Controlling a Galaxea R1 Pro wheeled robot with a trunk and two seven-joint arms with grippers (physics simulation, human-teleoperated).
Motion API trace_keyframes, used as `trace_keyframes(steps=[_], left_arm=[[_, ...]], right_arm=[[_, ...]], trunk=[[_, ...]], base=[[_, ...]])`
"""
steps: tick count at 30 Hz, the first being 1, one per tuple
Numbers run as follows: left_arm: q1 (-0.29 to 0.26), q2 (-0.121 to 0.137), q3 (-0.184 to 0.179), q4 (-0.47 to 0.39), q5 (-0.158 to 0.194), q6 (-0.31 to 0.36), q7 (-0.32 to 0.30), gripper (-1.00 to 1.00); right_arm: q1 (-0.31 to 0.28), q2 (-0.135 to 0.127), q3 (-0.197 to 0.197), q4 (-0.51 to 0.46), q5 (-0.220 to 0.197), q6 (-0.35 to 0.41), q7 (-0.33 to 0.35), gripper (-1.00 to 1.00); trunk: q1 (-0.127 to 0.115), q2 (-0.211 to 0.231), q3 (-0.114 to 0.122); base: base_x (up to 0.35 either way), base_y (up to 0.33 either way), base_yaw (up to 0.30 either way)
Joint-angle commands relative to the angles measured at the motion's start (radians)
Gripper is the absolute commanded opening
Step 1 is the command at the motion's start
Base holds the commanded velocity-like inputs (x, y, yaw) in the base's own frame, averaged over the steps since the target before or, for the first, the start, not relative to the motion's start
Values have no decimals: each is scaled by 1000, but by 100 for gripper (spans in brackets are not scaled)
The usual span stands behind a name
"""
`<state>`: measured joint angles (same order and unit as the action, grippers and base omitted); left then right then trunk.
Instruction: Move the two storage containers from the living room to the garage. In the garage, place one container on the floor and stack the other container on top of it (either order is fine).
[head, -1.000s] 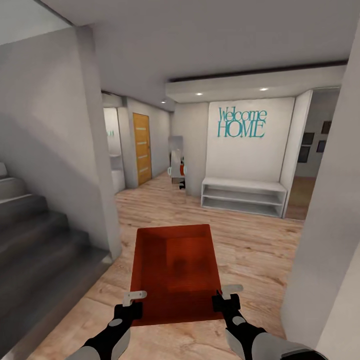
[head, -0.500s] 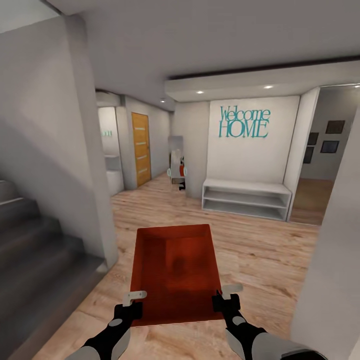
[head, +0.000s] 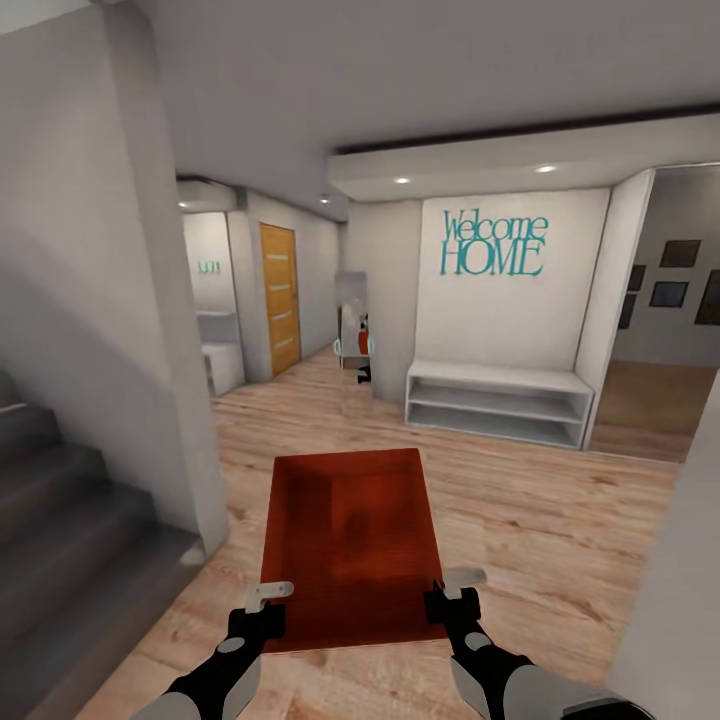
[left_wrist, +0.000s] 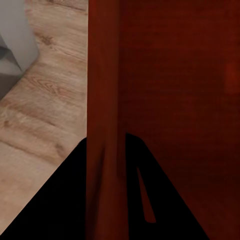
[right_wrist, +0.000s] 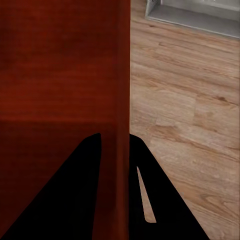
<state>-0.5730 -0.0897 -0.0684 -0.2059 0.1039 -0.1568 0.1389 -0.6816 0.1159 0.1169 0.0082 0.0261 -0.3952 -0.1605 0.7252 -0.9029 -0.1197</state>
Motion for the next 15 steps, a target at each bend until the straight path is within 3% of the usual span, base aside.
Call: trace_keyframes(steps=[1, 15], left_arm=[[-1, 19, -31, -3, 2, -53, 7, -100], [-1, 19, -31, -3, 0, -53, 7, -100]], right_arm=[[-1, 1, -48, 3, 25, 4, -4, -100], [-1, 1, -48, 3, 25, 4, -4, -100]], trunk=[[1, -1, -2], [1, -1, -2]], base=[[322, 0, 0], [322, 0, 0]])
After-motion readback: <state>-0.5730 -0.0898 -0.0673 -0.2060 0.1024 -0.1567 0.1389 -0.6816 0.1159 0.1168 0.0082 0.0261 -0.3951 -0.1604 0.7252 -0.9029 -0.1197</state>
